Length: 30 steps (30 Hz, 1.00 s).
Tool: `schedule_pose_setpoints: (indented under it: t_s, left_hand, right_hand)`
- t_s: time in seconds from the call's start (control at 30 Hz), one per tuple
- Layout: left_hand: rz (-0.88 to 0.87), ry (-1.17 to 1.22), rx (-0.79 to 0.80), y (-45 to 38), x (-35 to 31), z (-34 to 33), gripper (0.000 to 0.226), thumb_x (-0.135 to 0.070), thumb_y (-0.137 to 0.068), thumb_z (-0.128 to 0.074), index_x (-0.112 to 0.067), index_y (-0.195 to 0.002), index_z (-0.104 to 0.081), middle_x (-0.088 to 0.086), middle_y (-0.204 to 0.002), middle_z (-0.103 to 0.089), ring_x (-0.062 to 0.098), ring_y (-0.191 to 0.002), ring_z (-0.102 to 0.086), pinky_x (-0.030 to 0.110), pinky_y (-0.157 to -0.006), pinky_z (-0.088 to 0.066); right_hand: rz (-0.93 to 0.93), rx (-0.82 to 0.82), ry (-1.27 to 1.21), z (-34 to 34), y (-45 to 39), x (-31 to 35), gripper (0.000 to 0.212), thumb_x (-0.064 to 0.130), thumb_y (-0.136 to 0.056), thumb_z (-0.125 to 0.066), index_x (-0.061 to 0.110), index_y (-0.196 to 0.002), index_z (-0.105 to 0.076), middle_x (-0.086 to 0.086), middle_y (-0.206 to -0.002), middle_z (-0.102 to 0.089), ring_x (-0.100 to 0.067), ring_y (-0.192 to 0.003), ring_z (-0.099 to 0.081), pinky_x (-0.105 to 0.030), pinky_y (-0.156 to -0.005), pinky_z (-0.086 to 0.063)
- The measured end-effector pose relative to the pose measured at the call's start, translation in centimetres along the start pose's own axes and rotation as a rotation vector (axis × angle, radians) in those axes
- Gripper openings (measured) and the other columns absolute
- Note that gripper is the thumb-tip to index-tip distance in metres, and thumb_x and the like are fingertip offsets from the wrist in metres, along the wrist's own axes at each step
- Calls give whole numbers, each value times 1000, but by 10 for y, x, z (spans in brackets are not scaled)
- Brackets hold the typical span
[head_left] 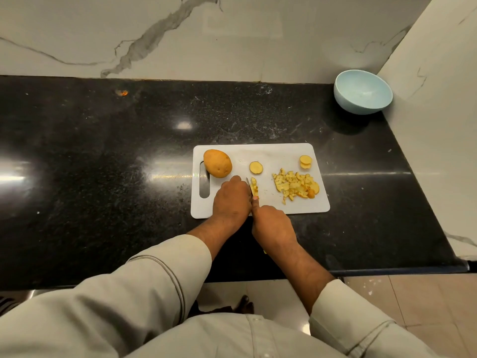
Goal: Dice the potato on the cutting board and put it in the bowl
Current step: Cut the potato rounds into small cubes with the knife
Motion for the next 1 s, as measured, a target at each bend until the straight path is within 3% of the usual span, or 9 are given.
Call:
schedule_pose_setpoints:
  t_s: [0.27,0.4,0.47,0.53,0.7,1.0]
  left_hand:
    - [-21,-8,-5,2,0,1,15,-18,-92,-60,-2,-94,-60,14,-98,-59,30,-91,-57,41,-73,-50]
    - [70,181,-15,7,18,-6,25,-32,-97,-54,-8,-91,-57,3,-87,-56,22,-86,-57,32,-68,-45]
    - [13,172,-17,10,21,-9,29,-33,-98,-53,-8,-106,-64,1,-87,-53,20,-87,-55,31,-72,-45]
    - [-50,142,-36,11,21,-9,31,-28,-97,-56,-10,-119,-65,5,-92,-54,21,-89,-54,36,-80,-48]
    - [-20,206,-76,10,22,-6,27,-26,-96,-57,-7,-111,-70,4,-87,-54,19,-84,-54,35,-78,-49]
    - [-59,174,-69,11,16,-4,29,-27,-98,-51,-10,-112,-70,3,-84,-51,19,-82,-53,30,-73,-47]
  right_hand:
    - [17,49,12,-16,41,-10,65,14,-96,-40,15,-153,-10,-6,-101,-60,-24,-84,-62,-35,-62,-43]
    - [1,22,-18,-13,54,-15,61,19,-99,-39,18,-153,-12,-4,-101,-61,-21,-82,-62,-36,-68,-52]
    - [-9,-42,-30,-7,53,-14,57,21,-101,-37,18,-153,-14,-2,-99,-62,-19,-79,-62,-35,-66,-53]
    - [-13,-94,-26,-1,46,-8,55,22,-101,-36,17,-153,-16,-2,-97,-62,-20,-77,-62,-35,-65,-52]
    - [-4,-115,-14,3,24,7,54,21,-101,-34,15,-152,-19,-5,-94,-62,-22,-75,-62,-33,-55,-40]
    - [20,-125,0,-1,18,4,55,21,-100,-38,16,-152,-19,-4,-93,-60,-22,-73,-61,-31,-52,-33]
Point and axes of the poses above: each hand's wrist, its own y-axis away from the middle knuckle, its own z-axis out of the back of the hand, x = y × z, the point moved 5 cm from there along -y, towards the middle knuckle
